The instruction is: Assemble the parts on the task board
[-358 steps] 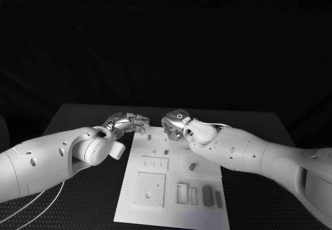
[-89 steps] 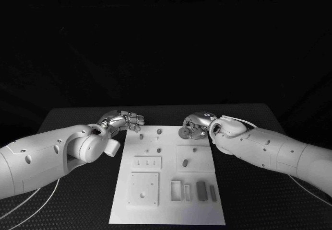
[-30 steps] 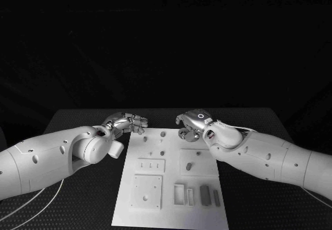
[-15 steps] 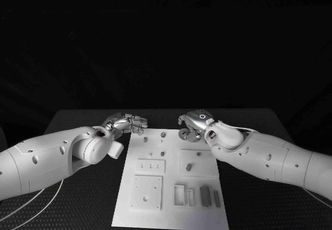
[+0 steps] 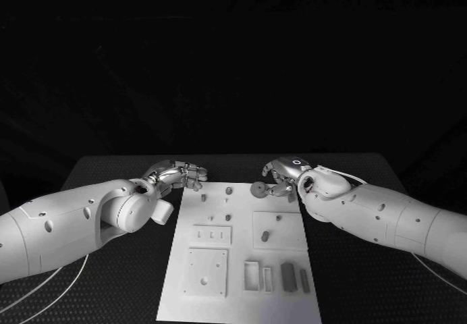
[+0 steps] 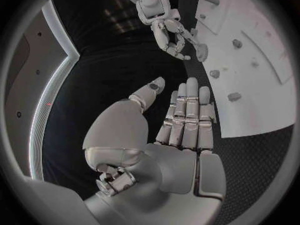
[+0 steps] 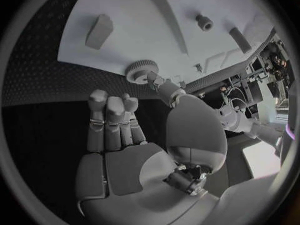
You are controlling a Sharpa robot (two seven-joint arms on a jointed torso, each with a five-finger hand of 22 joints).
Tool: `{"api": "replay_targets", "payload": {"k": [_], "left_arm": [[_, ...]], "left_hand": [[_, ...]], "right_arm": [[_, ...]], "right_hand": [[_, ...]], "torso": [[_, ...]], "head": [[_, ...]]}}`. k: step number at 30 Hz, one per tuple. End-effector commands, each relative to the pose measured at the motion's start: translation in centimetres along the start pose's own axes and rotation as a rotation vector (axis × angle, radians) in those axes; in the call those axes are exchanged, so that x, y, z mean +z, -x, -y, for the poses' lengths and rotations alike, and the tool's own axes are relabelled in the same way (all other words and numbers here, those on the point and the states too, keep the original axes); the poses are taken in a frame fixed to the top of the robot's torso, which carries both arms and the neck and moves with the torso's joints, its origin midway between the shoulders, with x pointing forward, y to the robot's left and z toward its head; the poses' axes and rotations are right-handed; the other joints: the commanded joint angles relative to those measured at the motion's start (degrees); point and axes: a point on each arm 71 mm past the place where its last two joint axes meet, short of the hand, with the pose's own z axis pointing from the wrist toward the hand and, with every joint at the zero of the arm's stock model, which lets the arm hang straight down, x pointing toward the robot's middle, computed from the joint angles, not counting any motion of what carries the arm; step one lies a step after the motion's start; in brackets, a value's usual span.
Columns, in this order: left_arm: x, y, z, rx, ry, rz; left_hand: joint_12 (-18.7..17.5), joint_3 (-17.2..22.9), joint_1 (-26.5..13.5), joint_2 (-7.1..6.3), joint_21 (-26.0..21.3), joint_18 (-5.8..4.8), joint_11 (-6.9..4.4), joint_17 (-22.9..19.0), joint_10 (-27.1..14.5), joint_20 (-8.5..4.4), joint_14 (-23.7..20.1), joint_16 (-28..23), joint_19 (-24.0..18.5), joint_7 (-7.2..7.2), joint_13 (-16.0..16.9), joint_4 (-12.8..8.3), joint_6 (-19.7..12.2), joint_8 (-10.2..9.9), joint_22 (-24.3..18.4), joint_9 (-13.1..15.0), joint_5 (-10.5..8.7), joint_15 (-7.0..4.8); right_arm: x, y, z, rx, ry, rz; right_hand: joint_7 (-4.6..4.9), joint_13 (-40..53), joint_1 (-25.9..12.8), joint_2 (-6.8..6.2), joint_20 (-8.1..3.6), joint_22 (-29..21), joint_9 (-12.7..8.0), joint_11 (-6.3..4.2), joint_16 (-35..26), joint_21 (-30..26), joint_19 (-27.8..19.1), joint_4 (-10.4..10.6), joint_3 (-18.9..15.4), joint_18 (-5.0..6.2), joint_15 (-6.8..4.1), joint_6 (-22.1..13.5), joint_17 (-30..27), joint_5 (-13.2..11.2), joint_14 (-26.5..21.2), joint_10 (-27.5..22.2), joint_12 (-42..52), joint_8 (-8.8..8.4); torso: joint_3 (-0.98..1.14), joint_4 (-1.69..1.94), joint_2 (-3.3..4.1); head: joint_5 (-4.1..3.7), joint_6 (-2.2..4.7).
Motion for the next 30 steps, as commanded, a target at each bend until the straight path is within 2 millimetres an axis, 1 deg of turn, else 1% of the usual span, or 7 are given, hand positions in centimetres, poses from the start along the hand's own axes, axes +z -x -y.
{"api": "replay_targets", "payload": {"k": [1,4,7,12,16,23,30], "left_arm": [[0.1,-0.24,0.15,-0.005,-0.007,-0.013],[0.13,-0.24,0.15,-0.005,-0.007,-0.013],[0.14,-0.24,0.14,-0.005,-0.006,-0.013],[0.21,-0.36,0.16,-0.005,-0.007,-0.017],[0.23,-0.36,0.15,-0.005,-0.007,-0.017],[0.23,-0.28,0.14,-0.005,-0.006,-0.015],[0.23,-0.26,0.14,-0.005,-0.006,-0.015]], "left_hand": [[-0.4,0.4,-0.5,0.24,0.2,0.0,0.19,0.1,0.0,0.16,0.0,-0.3,-0.3,0.14,0.1,-0.1,-0.4,-0.4,0.8,0.1,-0.23,0.24],[-0.4,0.3,-0.5,0.24,0.2,0.0,0.19,0.1,0.0,0.16,0.0,-0.3,-0.3,0.15,0.1,-0.1,-0.4,-0.4,0.8,0.1,-0.23,0.24],[-0.4,0.3,-0.5,0.25,0.2,0.0,0.2,0.1,0.0,0.16,0.0,-0.3,-0.3,0.15,0.1,0.0,-0.4,-0.4,0.8,0.1,-0.23,0.24],[-0.5,0.3,-0.6,0.3,0.2,-0.01,0.22,0.1,0.0,0.17,0.0,-0.3,-0.3,0.17,0.1,0.0,-0.4,-0.4,0.8,0.1,-0.21,0.25],[-0.5,0.3,-0.6,0.32,0.2,-0.01,0.22,0.1,0.0,0.17,0.0,-0.3,-0.3,0.17,0.1,0.1,-0.4,-0.4,0.8,0.1,-0.2,0.25],[-0.5,0.3,-0.6,0.33,0.2,0.0,0.21,0.1,0.0,0.16,0.0,-0.3,-0.3,0.17,0.1,0.1,-0.4,-0.4,0.8,0.1,-0.18,0.25],[-0.5,0.3,-0.6,0.32,0.2,0.0,0.21,0.1,0.0,0.16,0.0,-0.3,-0.3,0.17,0.1,0.1,-0.4,-0.4,0.8,0.1,-0.17,0.25]], "right_arm": [[0.11,-0.73,0.14,0.11,0.026,-0.094],[0.3,-0.86,0.36,0.118,0.016,-0.104],[0.57,-0.95,0.13,0.124,0.021,-0.106],[0.78,-0.92,-0.47,0.13,0.038,-0.096],[0.78,-0.78,-0.48,0.132,0.039,-0.077],[0.78,-0.82,-0.53,0.133,0.042,-0.083],[0.87,-1.07,-0.53,0.132,0.037,-0.112]], "right_hand": [[0.93,0.3,0.1,0.37,0.5,0.0,0.1,1.72,0.1,-0.3,-0.4,0.0,-1.2,3.54,0.72,-0.6,0.4,0.6,-0.8,-5.5,0.7,-0.02],[0.93,0.4,0.4,0.65,0.65,0.1,0.2,1.72,0.3,-0.3,-0.6,0.1,-1.8,3.54,0.72,-0.4,0.6,1.4,-1.1,-5.8,1.1,0.25],[0.82,0.4,1.0,1.7,0.72,0.1,0.6,1.62,0.5,-0.2,-0.7,0.1,-2.0,3.54,0.63,0.9,0.6,1.8,-1.2,-6.0,1.4,1.18],[0.09,0.3,1.7,2.9,0.79,0.2,1.0,0.95,0.7,-0.1,-0.8,0.2,-1.9,3.54,0.04,2.7,0.6,2.3,-1.3,-6.0,1.8,2.31],[-0.17,0.2,1.8,3.15,0.79,0.2,1.1,0.7,0.8,0.0,-0.7,0.3,-1.9,3.54,-0.2,3.1,0.6,2.4,-1.2,-5.8,1.9,2.58],[-0.4,0.1,2.0,3.64,0.69,0.2,1.2,0.47,1.0,0.2,-0.6,0.5,-1.6,3.54,-0.45,3.8,0.6,2.5,-1.0,-5.6,2.0,2.98],[-0.63,-0.2,2.6,3.94,0.62,0.2,1.4,0.25,1.0,0.2,-0.6,0.8,-0.3,3.54,-0.64,5.1,0.4,1.0,-1.0,-5.5,2.1,3.62]], "torso": [[-0.04,0.06,0.02],[-0.03,0.07,0.02],[0.0,0.04,0.05],[0.01,-0.01,0.04],[-0.09,0.03,0.0],[-0.08,-0.01,0.0],[-0.11,0.01,-0.02]], "head": [[-0.12,-0.15],[-0.02,-0.18],[-0.01,-0.27],[-0.03,-0.28],[-0.08,-0.44],[-0.04,-0.52],[-0.1,-0.48]]}}
